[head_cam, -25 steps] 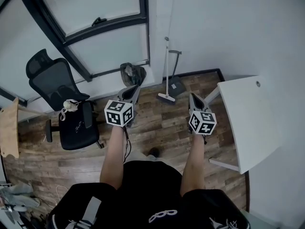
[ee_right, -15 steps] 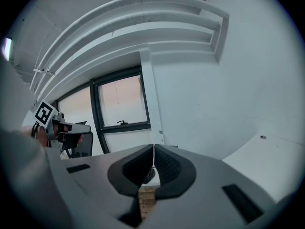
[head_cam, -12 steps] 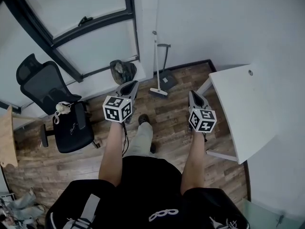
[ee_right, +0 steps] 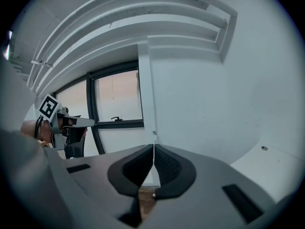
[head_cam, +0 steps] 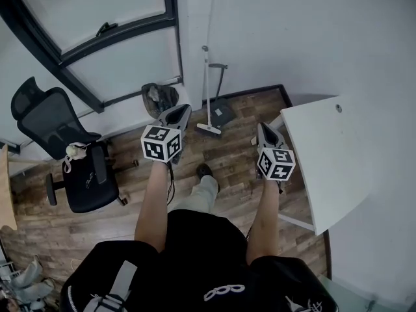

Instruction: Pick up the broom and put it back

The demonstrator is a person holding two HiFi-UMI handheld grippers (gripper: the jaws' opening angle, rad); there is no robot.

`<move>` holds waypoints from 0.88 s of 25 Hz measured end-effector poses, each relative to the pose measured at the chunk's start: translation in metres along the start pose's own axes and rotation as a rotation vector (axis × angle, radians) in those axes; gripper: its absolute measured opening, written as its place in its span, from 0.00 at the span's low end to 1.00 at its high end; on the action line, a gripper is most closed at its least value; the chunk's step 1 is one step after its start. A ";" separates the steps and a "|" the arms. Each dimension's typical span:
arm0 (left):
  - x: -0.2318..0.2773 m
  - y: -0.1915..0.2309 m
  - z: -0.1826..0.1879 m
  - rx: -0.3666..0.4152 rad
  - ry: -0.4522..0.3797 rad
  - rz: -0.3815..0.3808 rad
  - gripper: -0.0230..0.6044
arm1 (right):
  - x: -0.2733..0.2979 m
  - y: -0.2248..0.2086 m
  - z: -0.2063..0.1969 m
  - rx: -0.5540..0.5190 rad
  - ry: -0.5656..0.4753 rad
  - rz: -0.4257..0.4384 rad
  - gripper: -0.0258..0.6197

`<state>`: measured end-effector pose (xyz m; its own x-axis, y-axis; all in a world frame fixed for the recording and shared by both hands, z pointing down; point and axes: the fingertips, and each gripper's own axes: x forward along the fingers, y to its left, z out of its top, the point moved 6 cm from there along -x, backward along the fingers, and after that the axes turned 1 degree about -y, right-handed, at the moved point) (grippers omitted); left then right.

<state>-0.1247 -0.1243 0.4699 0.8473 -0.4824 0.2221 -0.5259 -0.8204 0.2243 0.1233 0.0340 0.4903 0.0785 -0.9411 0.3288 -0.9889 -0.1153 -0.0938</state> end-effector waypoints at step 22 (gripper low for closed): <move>0.143 0.122 0.035 -0.115 -0.045 0.272 0.07 | 0.265 -0.058 0.081 -0.111 0.083 0.286 0.08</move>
<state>-0.0649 -0.3043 0.4962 0.6751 -0.6952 0.2468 -0.7370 -0.6203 0.2686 0.2117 -0.2347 0.5070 -0.2106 -0.9009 0.3796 -0.9775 0.1897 -0.0921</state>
